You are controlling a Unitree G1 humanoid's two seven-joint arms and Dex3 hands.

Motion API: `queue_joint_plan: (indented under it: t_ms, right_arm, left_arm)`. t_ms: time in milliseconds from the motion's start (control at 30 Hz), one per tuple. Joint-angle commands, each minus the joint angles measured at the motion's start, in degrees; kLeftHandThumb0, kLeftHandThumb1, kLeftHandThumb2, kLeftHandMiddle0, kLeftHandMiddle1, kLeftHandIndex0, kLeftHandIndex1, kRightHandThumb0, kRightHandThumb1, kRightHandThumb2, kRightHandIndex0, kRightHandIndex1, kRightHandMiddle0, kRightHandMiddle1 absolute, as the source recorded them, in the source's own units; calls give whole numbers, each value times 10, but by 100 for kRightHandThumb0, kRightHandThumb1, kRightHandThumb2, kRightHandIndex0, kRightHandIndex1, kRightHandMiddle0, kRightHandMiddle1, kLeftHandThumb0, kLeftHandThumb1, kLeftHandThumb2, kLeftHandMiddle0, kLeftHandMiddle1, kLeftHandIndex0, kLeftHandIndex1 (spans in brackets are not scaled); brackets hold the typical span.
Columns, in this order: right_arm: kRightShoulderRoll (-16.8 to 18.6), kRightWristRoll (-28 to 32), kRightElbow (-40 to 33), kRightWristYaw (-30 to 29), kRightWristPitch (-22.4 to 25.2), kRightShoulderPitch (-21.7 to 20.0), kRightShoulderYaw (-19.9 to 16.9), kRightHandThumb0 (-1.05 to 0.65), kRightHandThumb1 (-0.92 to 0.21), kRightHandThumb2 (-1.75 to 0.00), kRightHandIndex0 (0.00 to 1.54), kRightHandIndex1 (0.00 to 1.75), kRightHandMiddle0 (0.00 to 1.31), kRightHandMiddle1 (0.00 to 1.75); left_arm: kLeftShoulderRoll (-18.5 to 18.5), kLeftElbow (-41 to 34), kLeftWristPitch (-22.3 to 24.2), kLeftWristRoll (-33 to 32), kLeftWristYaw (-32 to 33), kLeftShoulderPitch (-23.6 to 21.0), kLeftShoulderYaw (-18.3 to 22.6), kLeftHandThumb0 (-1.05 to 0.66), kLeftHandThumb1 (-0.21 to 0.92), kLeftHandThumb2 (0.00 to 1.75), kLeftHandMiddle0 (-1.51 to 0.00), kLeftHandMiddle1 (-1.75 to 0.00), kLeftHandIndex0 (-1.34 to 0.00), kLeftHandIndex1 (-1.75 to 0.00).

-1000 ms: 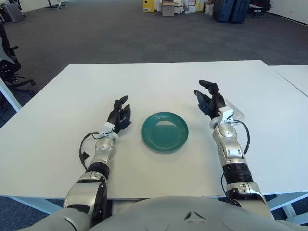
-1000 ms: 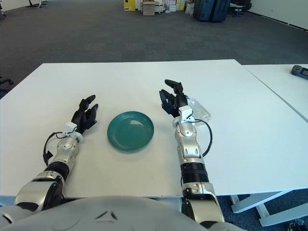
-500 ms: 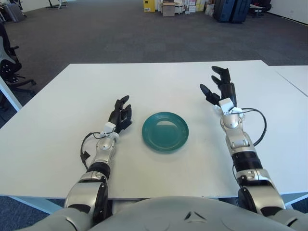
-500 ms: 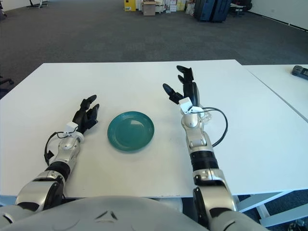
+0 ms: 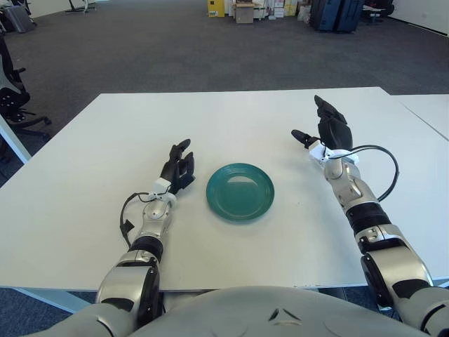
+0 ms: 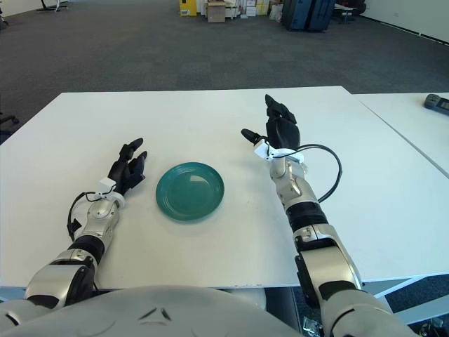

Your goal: Put the bottle into the plate.

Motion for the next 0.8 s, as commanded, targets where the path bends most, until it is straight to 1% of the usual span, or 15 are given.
queue_joint_plan:
  t_ms: [0,333,767]
  right_arm:
    - [-15,-17,9,12,32,-20,16,-105,-92,-57,0,0,0,0]
    - [-28,-33,12,26,90,-31,43,-105,-92,-55,0,0,0,0]
    - [-44,-32,53,45,123,-57,66,-105,-92,-55,0,0,0,0]
  left_arm:
    - [-5,1,8,-5,0,4,1,-75,92,80,-44,-1,0,-70]
    - [-10,-4,9,-12,-6,6,5,-74,92,79,-44,-1,0,-71]
    - [-14,-4,-7,-18,-16,10,5,-72,92,78,-45,-1,0,-71]
